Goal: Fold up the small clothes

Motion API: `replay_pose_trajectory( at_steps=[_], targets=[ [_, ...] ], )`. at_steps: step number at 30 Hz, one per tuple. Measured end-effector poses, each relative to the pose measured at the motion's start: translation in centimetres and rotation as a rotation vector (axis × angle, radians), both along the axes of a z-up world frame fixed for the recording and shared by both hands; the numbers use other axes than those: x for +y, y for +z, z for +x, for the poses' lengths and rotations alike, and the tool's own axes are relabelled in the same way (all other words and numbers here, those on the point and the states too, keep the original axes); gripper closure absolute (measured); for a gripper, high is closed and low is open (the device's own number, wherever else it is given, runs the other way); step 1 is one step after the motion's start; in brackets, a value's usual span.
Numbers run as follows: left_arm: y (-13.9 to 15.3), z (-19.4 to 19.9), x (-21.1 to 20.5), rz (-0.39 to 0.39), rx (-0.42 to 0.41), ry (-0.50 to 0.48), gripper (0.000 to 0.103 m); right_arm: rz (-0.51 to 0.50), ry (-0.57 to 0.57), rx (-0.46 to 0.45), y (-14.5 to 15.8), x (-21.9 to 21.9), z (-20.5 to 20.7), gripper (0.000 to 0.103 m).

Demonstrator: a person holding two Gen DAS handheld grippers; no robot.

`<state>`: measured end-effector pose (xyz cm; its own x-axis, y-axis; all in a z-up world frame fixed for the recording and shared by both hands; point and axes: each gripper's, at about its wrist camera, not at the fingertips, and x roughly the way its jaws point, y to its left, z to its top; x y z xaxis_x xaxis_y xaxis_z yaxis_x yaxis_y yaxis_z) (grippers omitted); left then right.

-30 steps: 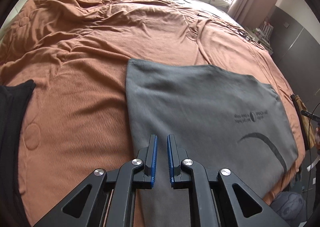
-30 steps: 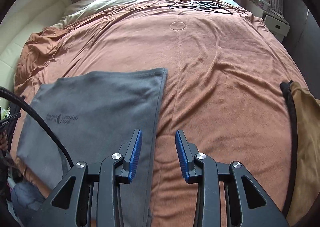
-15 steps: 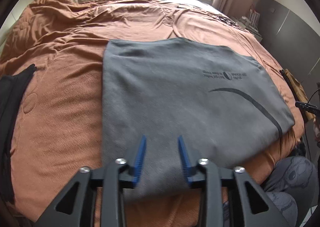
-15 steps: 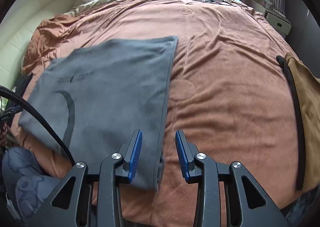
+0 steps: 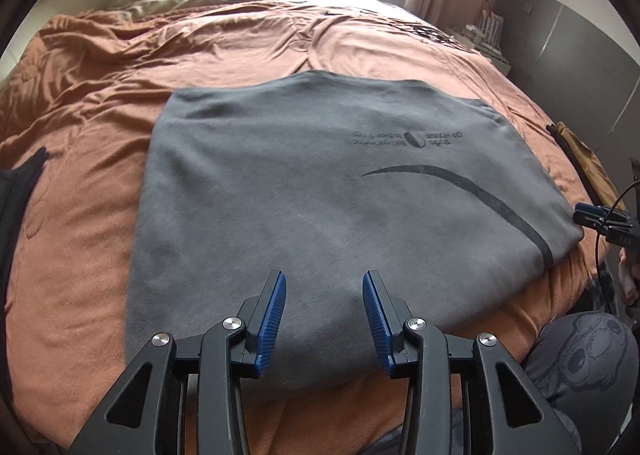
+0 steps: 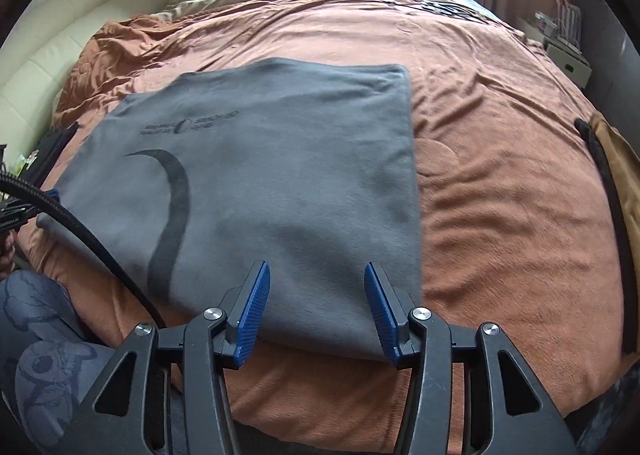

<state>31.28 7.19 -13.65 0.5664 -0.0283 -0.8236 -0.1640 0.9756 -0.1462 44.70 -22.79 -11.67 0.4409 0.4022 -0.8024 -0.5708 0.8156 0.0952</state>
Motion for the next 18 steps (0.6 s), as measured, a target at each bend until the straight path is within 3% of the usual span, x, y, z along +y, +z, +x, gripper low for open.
replay_pose_trajectory(
  at_steps=[4,11,18],
  targets=[
    [-0.5,1.1,-1.4,0.007,0.015,-0.057,0.061,0.011,0.048,-0.001,-0.3,2.0,-0.1,0.056],
    [-3.5,1.4,-1.1,0.007,0.115,-0.053,0.062,-0.019,0.069,0.017,-2.4,3.5,1.5,0.056],
    [-3.1,-0.6,0.3,-0.025,0.109,-0.023,0.062,-0.075,0.077,0.020,-4.1,3.6,0.7,0.056]
  ],
)
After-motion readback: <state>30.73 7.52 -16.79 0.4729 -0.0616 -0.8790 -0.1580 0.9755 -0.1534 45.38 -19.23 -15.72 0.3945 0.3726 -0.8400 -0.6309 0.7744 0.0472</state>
